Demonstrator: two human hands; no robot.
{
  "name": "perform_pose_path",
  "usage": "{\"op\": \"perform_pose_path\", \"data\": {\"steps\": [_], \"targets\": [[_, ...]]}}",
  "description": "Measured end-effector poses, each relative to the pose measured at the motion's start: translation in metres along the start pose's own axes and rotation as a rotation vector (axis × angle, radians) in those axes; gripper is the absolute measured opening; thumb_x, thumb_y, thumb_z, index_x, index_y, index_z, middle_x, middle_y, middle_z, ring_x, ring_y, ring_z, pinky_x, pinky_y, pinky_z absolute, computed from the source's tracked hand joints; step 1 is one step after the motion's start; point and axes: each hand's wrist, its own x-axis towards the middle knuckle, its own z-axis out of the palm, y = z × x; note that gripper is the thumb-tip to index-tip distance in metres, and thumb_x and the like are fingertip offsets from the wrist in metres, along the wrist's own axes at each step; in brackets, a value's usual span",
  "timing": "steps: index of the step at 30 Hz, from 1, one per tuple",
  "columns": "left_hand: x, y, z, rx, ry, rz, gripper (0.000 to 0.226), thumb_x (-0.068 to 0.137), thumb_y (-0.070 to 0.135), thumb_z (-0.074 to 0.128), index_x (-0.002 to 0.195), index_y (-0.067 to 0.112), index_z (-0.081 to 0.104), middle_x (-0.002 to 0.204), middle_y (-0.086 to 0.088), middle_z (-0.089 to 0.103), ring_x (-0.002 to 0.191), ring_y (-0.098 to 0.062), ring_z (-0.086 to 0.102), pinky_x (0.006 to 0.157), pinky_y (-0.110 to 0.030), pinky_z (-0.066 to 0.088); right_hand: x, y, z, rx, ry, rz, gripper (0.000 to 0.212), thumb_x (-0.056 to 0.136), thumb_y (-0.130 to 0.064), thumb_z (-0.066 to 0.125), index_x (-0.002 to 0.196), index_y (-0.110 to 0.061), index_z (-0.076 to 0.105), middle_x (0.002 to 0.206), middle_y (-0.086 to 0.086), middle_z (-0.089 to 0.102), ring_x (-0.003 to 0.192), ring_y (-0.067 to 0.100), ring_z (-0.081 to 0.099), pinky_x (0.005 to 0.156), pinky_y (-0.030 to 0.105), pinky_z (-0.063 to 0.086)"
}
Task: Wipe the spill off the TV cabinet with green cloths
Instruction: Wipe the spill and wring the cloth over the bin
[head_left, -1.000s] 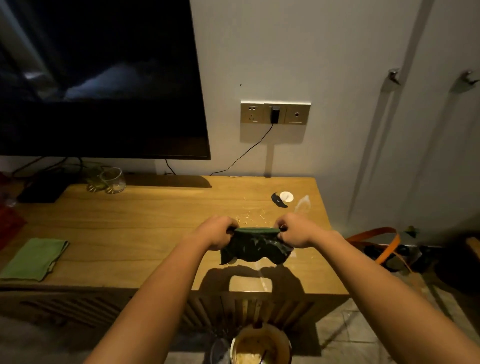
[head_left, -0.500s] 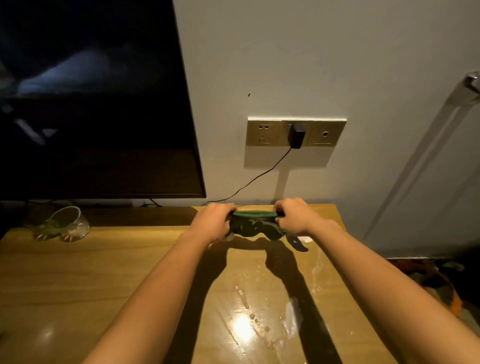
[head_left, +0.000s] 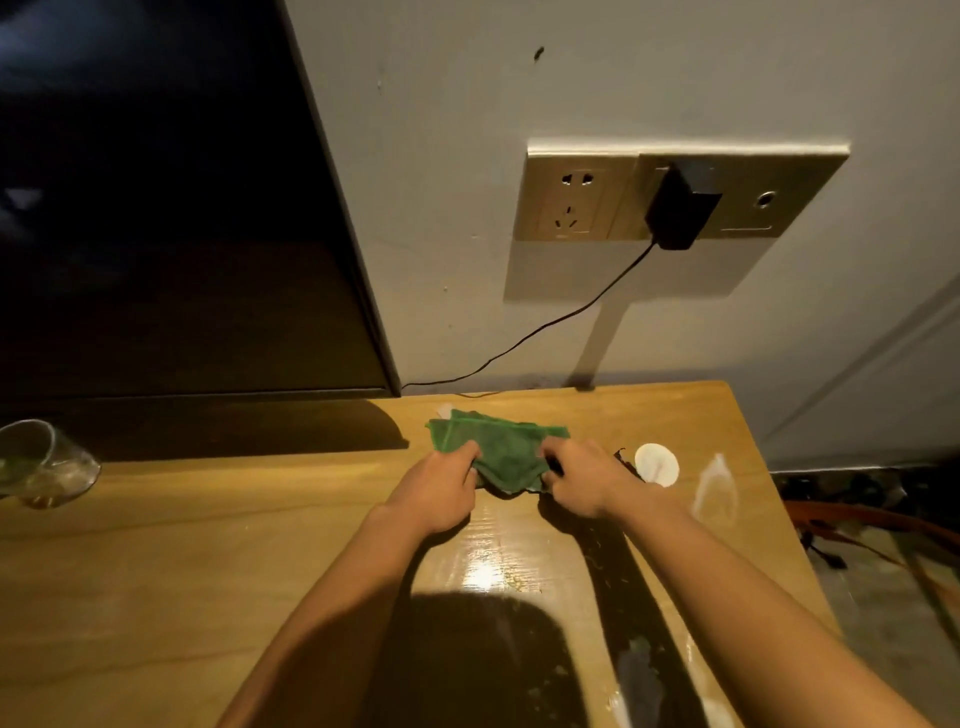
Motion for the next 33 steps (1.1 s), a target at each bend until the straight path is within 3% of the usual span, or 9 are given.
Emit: {"op": "perform_pose_path", "data": {"steps": [2, 4, 6, 8, 10, 17, 33], "targets": [[0.005, -0.008, 0.004, -0.014, -0.004, -0.005, 0.028, 0.098, 0.024, 0.043, 0.125, 0.024, 0.049, 0.106, -0.015, 0.066, 0.090, -0.031, 0.061, 0.078, -0.041, 0.052, 0.006, 0.003, 0.003, -0.020, 0.034, -0.005, 0.039, 0.095, -0.020, 0.054, 0.133, -0.025, 0.056, 0.126, 0.011, 0.063, 0.113, 0.031, 0.058, 0.094, 0.038, 0.047], [0.010, -0.015, 0.005, -0.013, -0.002, 0.007, 0.037, 0.098, 0.023, 0.044, 0.135, 0.027, 0.050, 0.116, -0.014, 0.066, 0.099, -0.031, 0.061, 0.082, -0.036, 0.048, 0.011, 0.006, 0.002, -0.034, 0.049, 0.000, 0.040, 0.097, -0.022, 0.053, 0.136, -0.026, 0.056, 0.129, 0.009, 0.063, 0.114, 0.029, 0.058, 0.093, 0.034, 0.046], [0.013, -0.020, 0.005, 0.008, -0.022, 0.042, 0.042, 0.099, 0.022, 0.044, 0.140, 0.027, 0.049, 0.135, -0.008, 0.060, 0.116, -0.030, 0.057, 0.097, -0.036, 0.044, 0.013, 0.008, 0.005, -0.029, 0.049, 0.021, 0.037, 0.097, -0.020, 0.052, 0.133, -0.024, 0.060, 0.127, 0.009, 0.064, 0.110, 0.027, 0.058, 0.088, 0.031, 0.046], [0.014, -0.024, 0.006, 0.031, -0.055, 0.057, 0.045, 0.100, 0.022, 0.043, 0.144, 0.030, 0.045, 0.148, -0.002, 0.048, 0.133, -0.028, 0.046, 0.111, -0.037, 0.033, 0.011, 0.007, 0.010, -0.038, 0.043, 0.019, 0.035, 0.096, -0.016, 0.053, 0.129, -0.022, 0.063, 0.123, 0.009, 0.065, 0.111, 0.027, 0.057, 0.095, 0.033, 0.046], [0.013, -0.025, 0.008, 0.043, -0.075, 0.040, 0.048, 0.100, 0.023, 0.042, 0.147, 0.034, 0.041, 0.154, -0.002, 0.040, 0.139, -0.028, 0.038, 0.116, -0.038, 0.026, 0.009, 0.005, 0.015, -0.059, 0.058, -0.003, 0.035, 0.093, -0.012, 0.055, 0.125, -0.021, 0.066, 0.119, 0.009, 0.066, 0.111, 0.028, 0.056, 0.096, 0.037, 0.048], [0.004, -0.020, 0.018, 0.071, -0.094, 0.033, 0.048, 0.099, 0.017, 0.041, 0.146, 0.028, 0.043, 0.155, 0.006, 0.038, 0.145, -0.016, 0.027, 0.119, -0.032, 0.021, -0.001, 0.001, 0.026, -0.162, 0.129, -0.094, 0.035, 0.088, -0.007, 0.061, 0.121, -0.011, 0.067, 0.123, 0.011, 0.050, 0.108, 0.033, 0.055, 0.097, 0.044, 0.047], [-0.078, -0.007, 0.076, 0.023, -0.002, -0.073, 0.050, 0.096, 0.013, 0.044, 0.143, 0.029, 0.047, 0.156, 0.005, 0.037, 0.146, -0.016, 0.025, 0.120, -0.031, 0.018, -0.073, 0.018, 0.075, -0.191, 0.150, -0.209, 0.039, 0.090, -0.007, 0.060, 0.127, -0.013, 0.064, 0.127, 0.010, 0.060, 0.115, 0.027, 0.056, 0.099, 0.033, 0.046]]}}
